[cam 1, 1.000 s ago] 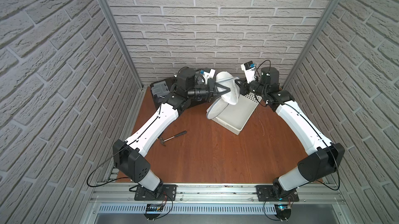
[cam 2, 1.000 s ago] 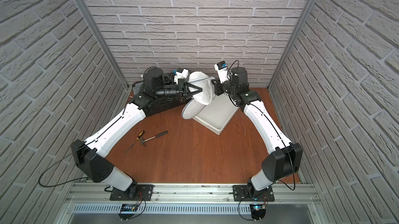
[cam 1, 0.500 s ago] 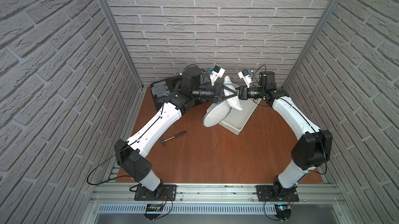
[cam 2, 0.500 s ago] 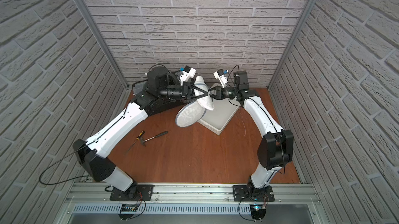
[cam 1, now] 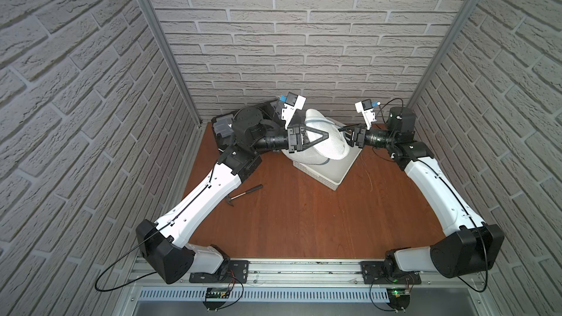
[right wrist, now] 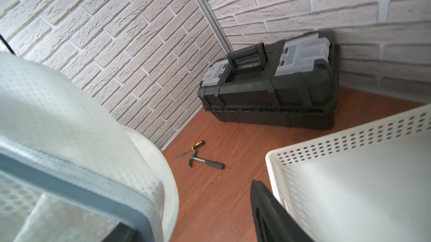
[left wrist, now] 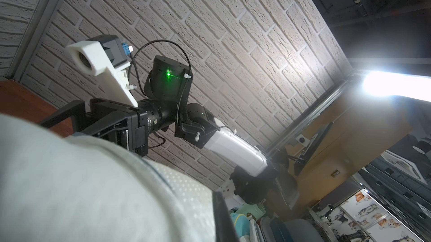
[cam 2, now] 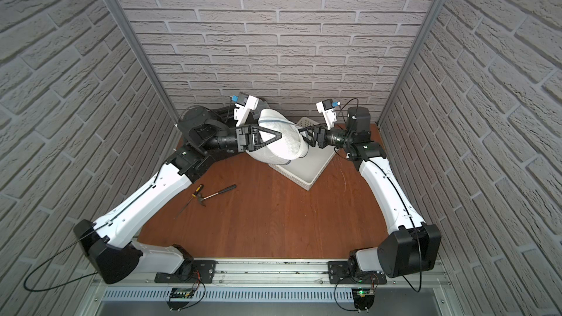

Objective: Turn the laundry bag inside out
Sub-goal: Turn over the laundry bag.

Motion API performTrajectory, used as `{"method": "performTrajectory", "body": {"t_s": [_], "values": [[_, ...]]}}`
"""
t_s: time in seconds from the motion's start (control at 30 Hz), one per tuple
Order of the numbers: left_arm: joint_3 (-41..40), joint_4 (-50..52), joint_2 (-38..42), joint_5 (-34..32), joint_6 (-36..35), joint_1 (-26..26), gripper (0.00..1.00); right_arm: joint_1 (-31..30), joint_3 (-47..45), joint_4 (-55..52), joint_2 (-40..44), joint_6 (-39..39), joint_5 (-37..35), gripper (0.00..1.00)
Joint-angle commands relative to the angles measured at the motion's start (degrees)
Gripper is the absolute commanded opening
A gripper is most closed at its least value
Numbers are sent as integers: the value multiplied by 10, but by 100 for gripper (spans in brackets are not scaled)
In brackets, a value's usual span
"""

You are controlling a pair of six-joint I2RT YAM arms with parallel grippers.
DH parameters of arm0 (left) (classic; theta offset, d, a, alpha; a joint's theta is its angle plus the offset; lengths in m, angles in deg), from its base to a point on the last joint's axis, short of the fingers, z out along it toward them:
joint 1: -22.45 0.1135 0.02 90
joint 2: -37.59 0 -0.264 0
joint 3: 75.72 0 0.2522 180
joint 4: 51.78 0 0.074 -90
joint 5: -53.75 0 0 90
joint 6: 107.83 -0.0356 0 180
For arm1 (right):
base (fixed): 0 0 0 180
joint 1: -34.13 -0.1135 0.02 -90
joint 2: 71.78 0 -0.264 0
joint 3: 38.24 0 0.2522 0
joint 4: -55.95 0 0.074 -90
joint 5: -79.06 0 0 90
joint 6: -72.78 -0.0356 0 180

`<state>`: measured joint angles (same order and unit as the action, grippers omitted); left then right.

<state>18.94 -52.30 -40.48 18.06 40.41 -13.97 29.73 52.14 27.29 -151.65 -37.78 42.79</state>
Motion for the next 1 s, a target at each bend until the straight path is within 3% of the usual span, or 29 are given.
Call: {"method": "performTrajectory", "body": {"t_s": [0.0,0.13,0.27,0.4,0.53,0.77,0.87,0.97], "values": [[-8,-189,20,-9,-2,12,0,13,-44,20,-18,-112,-8,64],[-27,-280,4,-37,41,24,0,13,-57,65,-8,-200,5,74],[-33,-406,-34,-54,148,25,0,15,-25,35,8,-182,-69,77],[-50,-484,-60,-54,238,14,0,13,5,95,-5,-213,-102,81],[-56,-487,-57,-59,239,4,0,-9,19,190,-59,-288,-103,81],[-36,-481,-61,-62,228,-3,0,-39,76,159,-122,-275,-79,83],[-46,-412,-41,-67,173,1,0,-12,83,132,-92,-245,-77,84],[-63,-226,-3,-120,61,18,0,28,78,131,-50,-243,-56,85]]}}
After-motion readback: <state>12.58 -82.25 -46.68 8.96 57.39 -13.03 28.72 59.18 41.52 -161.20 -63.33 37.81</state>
